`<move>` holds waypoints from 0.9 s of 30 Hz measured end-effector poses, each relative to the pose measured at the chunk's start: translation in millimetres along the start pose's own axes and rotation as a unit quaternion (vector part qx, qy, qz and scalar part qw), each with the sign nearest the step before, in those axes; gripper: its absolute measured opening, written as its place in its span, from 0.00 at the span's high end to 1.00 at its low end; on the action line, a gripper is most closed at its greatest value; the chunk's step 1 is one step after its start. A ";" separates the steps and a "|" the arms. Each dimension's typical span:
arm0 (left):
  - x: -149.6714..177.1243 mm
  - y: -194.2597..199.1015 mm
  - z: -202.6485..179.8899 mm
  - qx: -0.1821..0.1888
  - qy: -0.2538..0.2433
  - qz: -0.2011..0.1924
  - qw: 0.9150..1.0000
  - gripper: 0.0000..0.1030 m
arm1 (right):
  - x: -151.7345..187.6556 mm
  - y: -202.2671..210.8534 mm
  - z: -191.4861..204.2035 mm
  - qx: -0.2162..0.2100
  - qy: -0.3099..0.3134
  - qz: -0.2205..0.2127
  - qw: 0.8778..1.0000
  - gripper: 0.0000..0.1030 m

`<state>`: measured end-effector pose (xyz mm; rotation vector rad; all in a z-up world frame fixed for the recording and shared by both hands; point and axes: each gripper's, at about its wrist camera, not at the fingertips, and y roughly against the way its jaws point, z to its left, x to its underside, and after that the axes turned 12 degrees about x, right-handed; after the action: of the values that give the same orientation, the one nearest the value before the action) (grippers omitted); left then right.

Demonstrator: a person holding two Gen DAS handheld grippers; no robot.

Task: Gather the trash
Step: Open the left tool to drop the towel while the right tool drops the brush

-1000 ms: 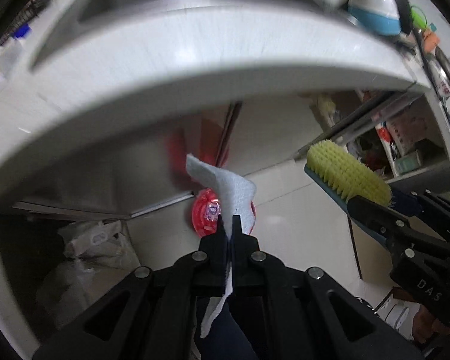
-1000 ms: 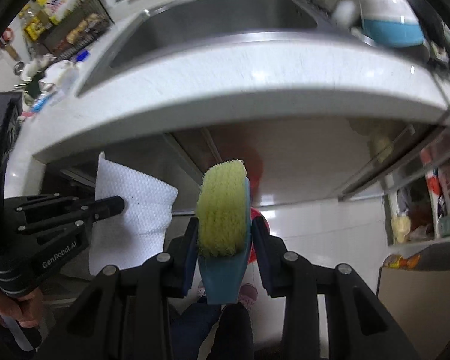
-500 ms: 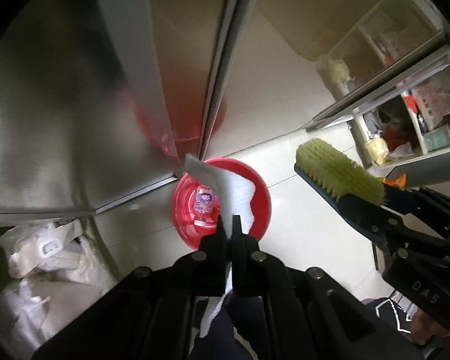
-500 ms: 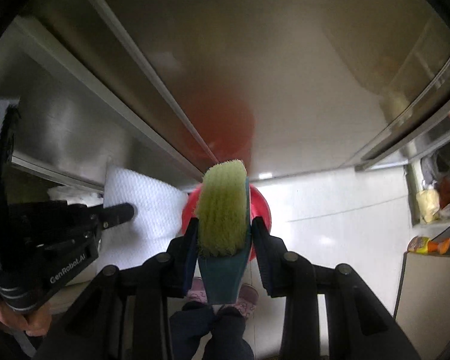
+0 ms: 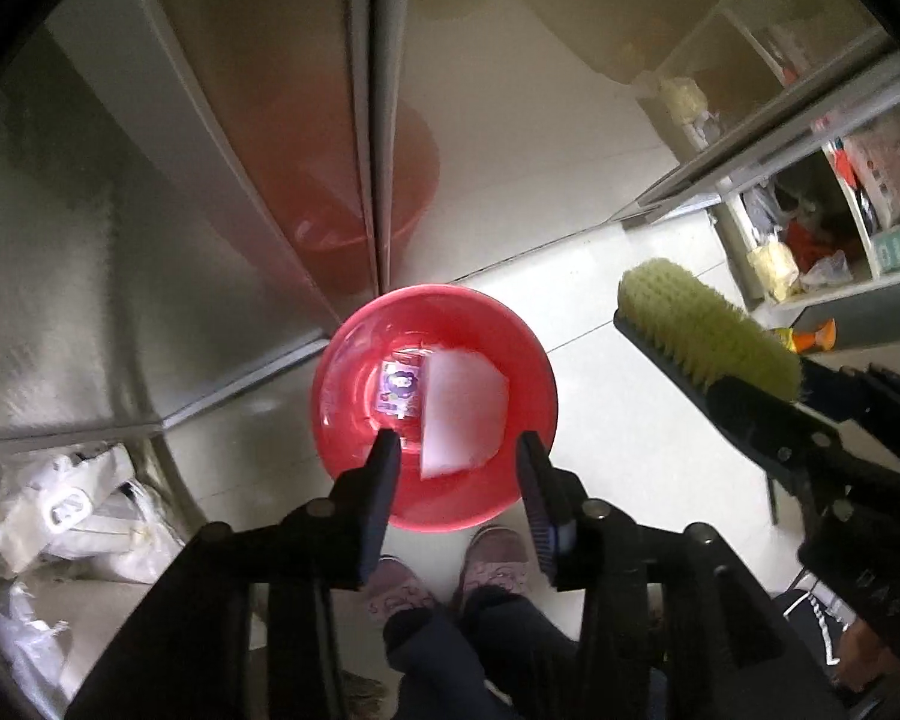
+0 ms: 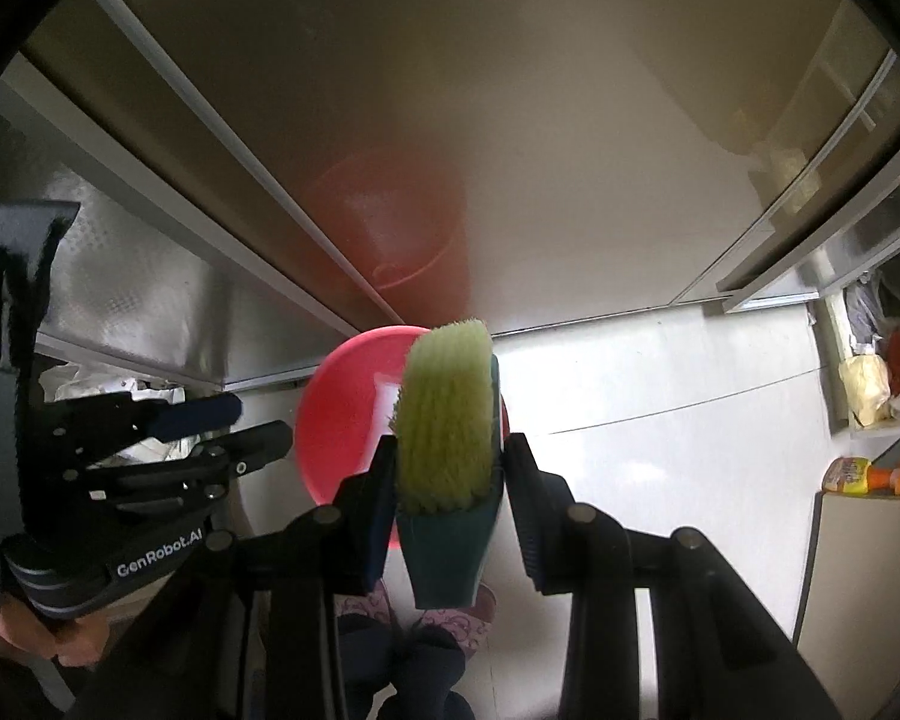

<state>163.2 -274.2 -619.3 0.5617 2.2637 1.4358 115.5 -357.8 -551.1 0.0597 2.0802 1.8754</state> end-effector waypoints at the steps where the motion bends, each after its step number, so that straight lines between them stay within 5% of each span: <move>1: 0.7 4.9 -3.9 0.003 -0.008 0.004 1.000 0.64 | 2.4 1.9 0.5 0.000 0.000 0.000 1.000 0.68; 6: 7.4 21.5 0.5 0.008 0.009 -0.013 1.000 0.56 | 4.0 12.8 0.3 -0.007 0.009 0.004 1.000 0.68; 9: 11.2 27.5 7.2 0.000 0.015 -0.024 1.000 0.41 | 6.4 12.9 8.6 -0.009 0.019 0.004 1.000 0.68; 11: 15.7 31.5 13.7 -0.017 0.019 -0.035 0.999 0.21 | 11.2 7.7 13.4 -0.012 0.026 0.005 1.000 0.68; 15: 20.1 29.9 25.7 -0.036 0.018 -0.040 0.998 0.14 | 11.9 -3.0 24.1 -0.018 0.038 0.012 0.999 0.68; 17: 23.3 27.6 32.5 -0.039 0.018 -0.042 0.998 0.00 | 13.9 -8.8 30.5 -0.019 0.044 0.016 0.999 0.68; 25: 32.6 19.0 60.3 -0.064 0.039 -0.048 0.996 0.00 | 14.0 -39.5 52.9 -0.006 0.077 0.028 0.997 0.67; 27: 35.0 22.1 60.3 -0.070 0.039 -0.047 0.996 0.00 | 12.8 -38.8 60.0 0.012 0.084 0.027 0.996 0.58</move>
<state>168.4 -201.6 -626.9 0.3558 2.1943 1.5785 127.5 -302.0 -595.9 -0.0378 2.2322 1.9492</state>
